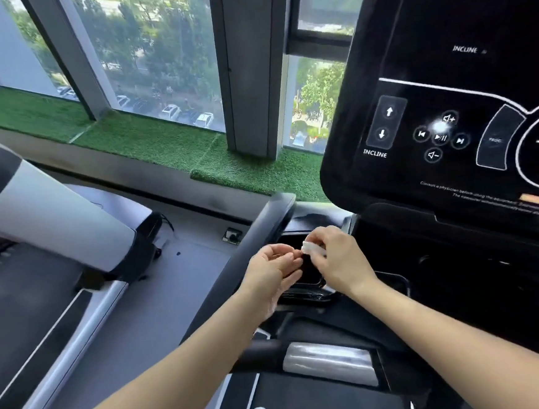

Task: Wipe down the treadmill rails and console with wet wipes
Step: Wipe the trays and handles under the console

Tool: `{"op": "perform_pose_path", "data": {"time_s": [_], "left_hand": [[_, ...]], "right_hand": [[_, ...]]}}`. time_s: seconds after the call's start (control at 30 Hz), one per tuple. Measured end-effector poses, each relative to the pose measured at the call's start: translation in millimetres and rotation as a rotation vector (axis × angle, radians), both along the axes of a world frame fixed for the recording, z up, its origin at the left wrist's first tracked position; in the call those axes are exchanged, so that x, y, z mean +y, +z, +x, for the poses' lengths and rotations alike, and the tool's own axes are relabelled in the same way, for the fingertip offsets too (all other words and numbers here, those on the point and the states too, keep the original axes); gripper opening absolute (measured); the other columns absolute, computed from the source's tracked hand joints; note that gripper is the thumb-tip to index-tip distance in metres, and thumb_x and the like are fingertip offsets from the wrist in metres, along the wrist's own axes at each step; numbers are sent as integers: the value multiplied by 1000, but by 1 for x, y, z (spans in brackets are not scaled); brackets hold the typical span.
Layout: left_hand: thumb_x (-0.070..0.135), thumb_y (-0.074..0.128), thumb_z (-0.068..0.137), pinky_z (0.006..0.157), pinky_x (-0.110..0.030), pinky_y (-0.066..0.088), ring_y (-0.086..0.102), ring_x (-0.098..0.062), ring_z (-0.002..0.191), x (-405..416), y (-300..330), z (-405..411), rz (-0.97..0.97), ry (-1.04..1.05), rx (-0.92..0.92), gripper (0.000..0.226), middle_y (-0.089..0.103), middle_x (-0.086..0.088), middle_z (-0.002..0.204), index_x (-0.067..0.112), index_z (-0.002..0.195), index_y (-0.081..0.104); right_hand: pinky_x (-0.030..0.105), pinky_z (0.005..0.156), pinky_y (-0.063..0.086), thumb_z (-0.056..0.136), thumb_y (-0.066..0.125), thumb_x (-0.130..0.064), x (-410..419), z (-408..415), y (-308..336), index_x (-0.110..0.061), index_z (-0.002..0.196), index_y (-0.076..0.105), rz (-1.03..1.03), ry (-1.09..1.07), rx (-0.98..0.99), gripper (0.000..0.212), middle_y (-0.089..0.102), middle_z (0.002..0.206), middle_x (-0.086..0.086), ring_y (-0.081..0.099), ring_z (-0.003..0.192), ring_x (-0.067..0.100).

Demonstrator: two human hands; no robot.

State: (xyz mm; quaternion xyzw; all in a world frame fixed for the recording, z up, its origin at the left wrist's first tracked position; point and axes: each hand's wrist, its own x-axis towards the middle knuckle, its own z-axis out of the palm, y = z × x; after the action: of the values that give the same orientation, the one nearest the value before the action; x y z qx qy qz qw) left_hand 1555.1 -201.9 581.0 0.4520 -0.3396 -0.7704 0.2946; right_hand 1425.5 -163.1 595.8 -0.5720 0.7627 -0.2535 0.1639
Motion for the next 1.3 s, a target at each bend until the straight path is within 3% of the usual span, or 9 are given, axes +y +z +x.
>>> {"op": "perform_pose_path", "data": {"time_s": [0.1, 0.23, 0.33, 0.47, 0.63, 0.77, 0.93, 1.1, 1.3], "left_hand": [[5, 54, 91, 79, -21, 48, 59, -7, 84, -24, -16, 12, -551, -146, -524, 14, 64, 7, 90, 17, 92, 60], [7, 56, 89, 88, -26, 48, 57, -8, 94, -42, -31, 21, -819, -227, -674, 18, 60, 9, 97, 23, 97, 60], [7, 56, 89, 91, -29, 48, 55, -10, 97, -48, -38, 23, -871, -254, -705, 20, 56, 10, 99, 22, 101, 61], [7, 56, 89, 90, -31, 49, 54, -9, 95, -52, -45, 28, -908, -250, -704, 19, 54, 12, 97, 20, 100, 63], [4, 55, 88, 88, -31, 50, 53, -6, 93, -52, -46, 29, -936, -229, -698, 20, 52, 15, 95, 21, 97, 64], [4, 55, 88, 85, -25, 48, 53, -4, 91, -50, -45, 29, -980, -237, -688, 21, 52, 17, 95, 22, 95, 64], [6, 55, 89, 81, -20, 43, 52, -5, 94, -39, -44, 28, -1044, -294, -688, 19, 54, 16, 98, 21, 96, 63], [7, 54, 89, 79, -16, 37, 51, -7, 97, -29, -43, 28, -1085, -351, -683, 18, 55, 13, 101, 20, 97, 63], [10, 52, 91, 84, -28, 44, 49, -10, 103, -19, -43, 29, -1096, -436, -705, 18, 56, 11, 108, 20, 101, 62]], "right_hand": [[34, 75, 42, 91, 51, -9, -18, -9, -11, -6, 93, 63, 5, -17, 187, 12, 57, 96, 9, 55, 89, 26], [36, 70, 44, 88, 51, -1, -52, -3, -23, -5, 95, 63, -8, -4, 352, 14, 57, 96, 11, 53, 92, 29], [42, 79, 49, 89, 49, -1, -72, 11, -36, -2, 97, 62, 73, 23, 376, 15, 55, 102, 15, 50, 100, 31], [40, 98, 40, 96, 47, -16, -75, 23, -49, 4, 104, 63, 175, 188, 416, 26, 53, 112, 19, 44, 109, 35], [35, 91, 44, 96, 41, -7, -82, 14, -49, -2, 99, 63, 229, 148, 383, 22, 49, 113, 10, 44, 109, 27], [34, 85, 46, 96, 38, -4, -81, 14, -40, -4, 106, 60, 266, 88, 428, 25, 48, 115, 9, 41, 113, 25], [32, 87, 42, 95, 32, -3, -68, 1, -28, -4, 117, 57, 312, -34, 493, 33, 49, 121, 9, 39, 121, 25], [35, 88, 44, 95, 32, 0, -53, -8, -8, 1, 112, 58, 390, -129, 525, 31, 49, 122, 13, 42, 120, 28], [37, 87, 46, 93, 38, 1, -34, -5, 4, 1, 111, 60, 466, -106, 563, 28, 48, 119, 14, 39, 123, 30]]}}
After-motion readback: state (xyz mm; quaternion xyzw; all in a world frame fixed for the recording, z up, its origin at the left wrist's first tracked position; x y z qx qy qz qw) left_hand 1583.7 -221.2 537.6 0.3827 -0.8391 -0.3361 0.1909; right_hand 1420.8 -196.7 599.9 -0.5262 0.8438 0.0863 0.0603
